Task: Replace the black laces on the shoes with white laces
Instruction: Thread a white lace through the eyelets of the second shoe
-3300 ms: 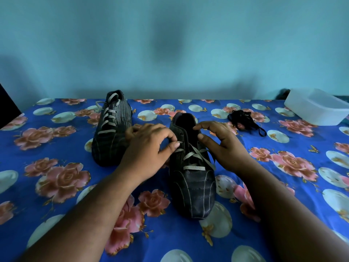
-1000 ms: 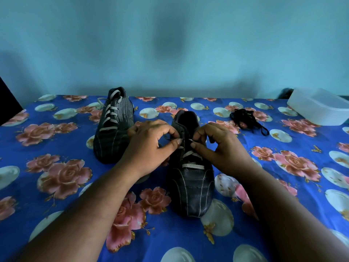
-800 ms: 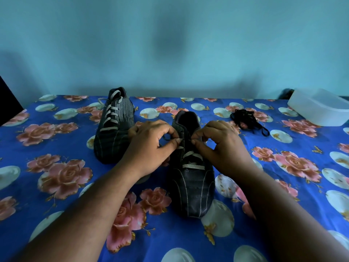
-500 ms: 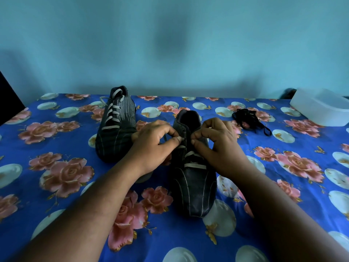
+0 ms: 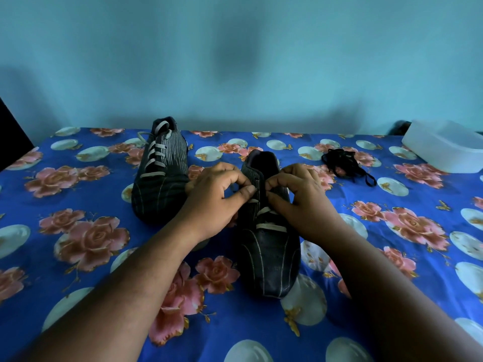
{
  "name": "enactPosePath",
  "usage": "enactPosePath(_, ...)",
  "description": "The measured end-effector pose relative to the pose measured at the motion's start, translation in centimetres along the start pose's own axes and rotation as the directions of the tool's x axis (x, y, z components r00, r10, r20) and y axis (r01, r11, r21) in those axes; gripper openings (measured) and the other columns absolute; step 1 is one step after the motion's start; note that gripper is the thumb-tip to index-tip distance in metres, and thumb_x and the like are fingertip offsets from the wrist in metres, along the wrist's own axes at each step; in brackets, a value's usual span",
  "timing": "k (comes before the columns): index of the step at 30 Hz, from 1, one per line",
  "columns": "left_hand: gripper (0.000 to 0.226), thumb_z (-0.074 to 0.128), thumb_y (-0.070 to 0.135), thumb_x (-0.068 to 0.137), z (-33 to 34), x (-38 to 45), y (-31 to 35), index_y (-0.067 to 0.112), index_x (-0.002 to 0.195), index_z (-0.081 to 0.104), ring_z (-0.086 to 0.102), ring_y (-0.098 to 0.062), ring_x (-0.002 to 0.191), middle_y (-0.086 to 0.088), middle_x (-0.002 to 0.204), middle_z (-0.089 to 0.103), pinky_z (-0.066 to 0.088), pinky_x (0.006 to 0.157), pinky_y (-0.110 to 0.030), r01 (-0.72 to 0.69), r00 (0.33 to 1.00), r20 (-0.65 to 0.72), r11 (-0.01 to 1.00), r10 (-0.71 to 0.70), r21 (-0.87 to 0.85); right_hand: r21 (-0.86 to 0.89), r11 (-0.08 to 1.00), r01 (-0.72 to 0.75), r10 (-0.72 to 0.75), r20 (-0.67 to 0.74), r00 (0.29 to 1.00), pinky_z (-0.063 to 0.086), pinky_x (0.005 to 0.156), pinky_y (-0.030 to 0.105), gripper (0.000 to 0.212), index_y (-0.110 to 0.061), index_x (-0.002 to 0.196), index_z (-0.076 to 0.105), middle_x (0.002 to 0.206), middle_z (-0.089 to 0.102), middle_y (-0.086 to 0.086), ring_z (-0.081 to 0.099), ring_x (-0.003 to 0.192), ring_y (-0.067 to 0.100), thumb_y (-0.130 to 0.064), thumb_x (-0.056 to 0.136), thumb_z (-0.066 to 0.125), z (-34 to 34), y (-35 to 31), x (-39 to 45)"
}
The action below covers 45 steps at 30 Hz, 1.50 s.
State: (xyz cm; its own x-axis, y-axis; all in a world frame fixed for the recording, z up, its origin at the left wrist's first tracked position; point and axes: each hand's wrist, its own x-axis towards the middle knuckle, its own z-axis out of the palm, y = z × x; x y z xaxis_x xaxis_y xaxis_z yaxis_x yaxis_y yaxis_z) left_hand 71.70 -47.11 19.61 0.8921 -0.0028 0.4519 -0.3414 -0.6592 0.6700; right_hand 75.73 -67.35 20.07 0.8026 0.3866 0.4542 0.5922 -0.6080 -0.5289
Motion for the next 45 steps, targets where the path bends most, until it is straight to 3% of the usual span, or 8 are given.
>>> enactPosePath(4,0.011,0.067,0.025,0.095,0.1,0.3,-0.2,0.016,0.089,0.07,0.054,-0.003,0.112,0.005,0.108,0.059,0.037,0.1,-0.019,0.158,0.984,0.127,0.95,-0.127,-0.271,0.133,0.989,-0.068,0.061,0.058,0.996,0.038,0.101,0.043,0.03,-0.053,0.083,0.059,0.101,0.048,-0.019,0.043,0.113,0.023,-0.027,0.088,0.075,0.1,-0.6,0.2)
enactPosePath(9,0.018,0.061,0.012,0.099,-0.2,0.2,0.8,0.016,0.082,0.068,0.054,0.001,0.099,0.001,0.101,0.058,0.038,0.091,-0.008,0.23,0.967,0.191,0.894,-0.167,-0.384,0.219,0.972,-0.086,0.081,0.029,0.996,0.039,0.102,0.043,0.023,-0.047,0.083,0.068,0.101,0.054,-0.014,0.047,0.114,0.024,-0.026,0.083,0.078,0.3,-0.6,0.4)
enactPosePath(16,0.027,0.07,0.048,0.083,-0.2,0.1,0.1,0.021,0.084,0.07,0.064,-0.014,0.101,0.007,0.095,0.067,0.048,0.096,-0.046,-0.038,0.999,-0.007,0.99,0.038,-0.134,0.21,0.977,-0.041,0.045,-0.013,0.999,0.035,0.091,0.026,0.018,-0.037,0.085,0.074,0.096,0.054,-0.016,0.046,0.109,0.021,-0.022,0.08,0.082,0.2,-0.1,0.6)
enactPosePath(22,0.018,0.059,0.05,0.089,-0.4,0.2,0.0,0.032,0.088,0.06,0.062,-0.012,0.107,0.017,0.105,0.062,0.043,0.099,-0.061,-0.084,0.996,0.034,0.996,0.086,-0.036,0.284,0.957,-0.062,0.04,0.085,0.996,0.041,0.104,0.048,0.013,-0.044,0.087,0.073,0.098,0.056,-0.016,0.053,0.11,0.025,-0.031,0.087,0.076,-0.2,0.5,0.8)
enactPosePath(27,0.01,0.067,0.022,0.097,-0.5,0.2,0.1,0.022,0.088,0.061,0.06,-0.012,0.107,0.009,0.105,0.063,0.047,0.097,-0.044,-0.111,0.99,0.078,0.993,0.114,-0.046,0.12,0.993,-0.014,0.011,0.026,1.0,0.04,0.099,0.055,0.013,-0.05,0.085,0.069,0.099,0.052,-0.018,0.046,0.11,0.025,-0.056,0.079,0.059,0.4,0.3,0.6)
enactPosePath(34,0.021,0.054,0.049,0.09,-0.4,0.5,0.2,0.031,0.083,0.062,0.06,-0.018,0.097,0.002,0.097,0.063,0.049,0.095,-0.048,0.088,0.99,0.128,0.98,-0.066,-0.179,0.201,0.98,0.006,-0.013,0.032,0.999,0.035,0.097,0.04,0.03,-0.053,0.078,0.062,0.098,0.051,-0.016,0.046,0.108,0.027,-0.027,0.085,0.075,0.2,0.1,0.9)
enactPosePath(37,0.022,0.059,0.04,0.095,-0.3,0.4,0.2,0.021,0.086,0.066,0.06,-0.02,0.099,-0.005,0.1,0.064,0.048,0.099,-0.048,0.166,0.981,0.145,0.952,-0.132,-0.256,0.158,0.987,0.013,-0.015,0.01,1.0,0.036,0.098,0.044,0.007,-0.049,0.074,0.066,0.098,0.05,-0.019,0.045,0.109,0.024,-0.045,0.079,0.068,0.4,-0.4,1.0)
enactPosePath(45,0.026,0.058,0.035,0.101,-0.2,0.4,-0.2,0.014,0.089,0.065,0.053,-0.016,0.097,-0.003,0.1,0.057,0.042,0.087,-0.033,0.134,0.984,0.129,0.988,-0.123,-0.082,-0.09,0.983,0.16,-0.164,-0.039,0.986,0.019,0.1,0.027,0.034,-0.037,0.109,0.072,0.119,0.045,-0.012,0.034,0.122,0.016,-0.045,0.099,0.041,-1.6,1.6,0.5)
